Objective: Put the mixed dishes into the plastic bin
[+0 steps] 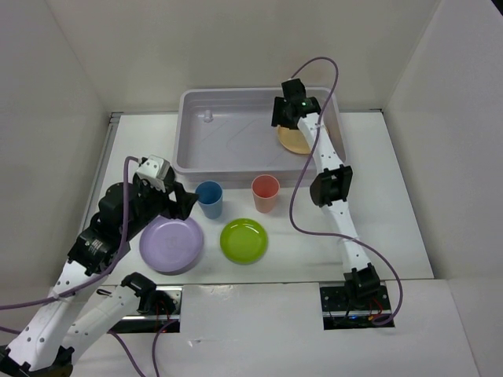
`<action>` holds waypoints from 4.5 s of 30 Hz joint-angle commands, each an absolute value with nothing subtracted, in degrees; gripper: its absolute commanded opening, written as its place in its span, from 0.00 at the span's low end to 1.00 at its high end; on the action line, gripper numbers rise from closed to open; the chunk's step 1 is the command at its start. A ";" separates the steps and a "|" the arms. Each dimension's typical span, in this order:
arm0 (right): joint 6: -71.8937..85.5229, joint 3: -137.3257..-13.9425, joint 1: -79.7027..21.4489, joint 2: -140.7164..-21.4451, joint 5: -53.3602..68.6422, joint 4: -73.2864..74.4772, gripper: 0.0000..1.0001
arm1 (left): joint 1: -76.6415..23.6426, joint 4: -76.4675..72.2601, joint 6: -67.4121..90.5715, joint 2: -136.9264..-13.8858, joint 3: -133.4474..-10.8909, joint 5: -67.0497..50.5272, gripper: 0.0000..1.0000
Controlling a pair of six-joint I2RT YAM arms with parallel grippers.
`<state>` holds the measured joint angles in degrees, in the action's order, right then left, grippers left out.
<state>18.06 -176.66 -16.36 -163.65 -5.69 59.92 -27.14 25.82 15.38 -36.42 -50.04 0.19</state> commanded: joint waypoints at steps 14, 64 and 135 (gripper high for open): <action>21.18 -170.09 -34.00 -116.57 -21.51 74.53 0.92 | -26.37 24.35 16.17 -39.91 -53.09 -2.55 0.85; 55.11 -35.33 -49.83 -85.52 -1.41 -0.97 0.37 | -25.84 31.81 25.31 -39.02 -53.88 2.02 0.85; 29.79 -122.42 -17.05 -137.45 21.63 20.49 0.00 | -25.31 32.34 24.43 -40.08 -57.21 3.60 0.85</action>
<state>28.53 -117.97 -16.64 -135.70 21.78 21.23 -25.63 33.28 25.47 -40.25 -54.22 3.77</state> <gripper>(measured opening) 0.076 0.851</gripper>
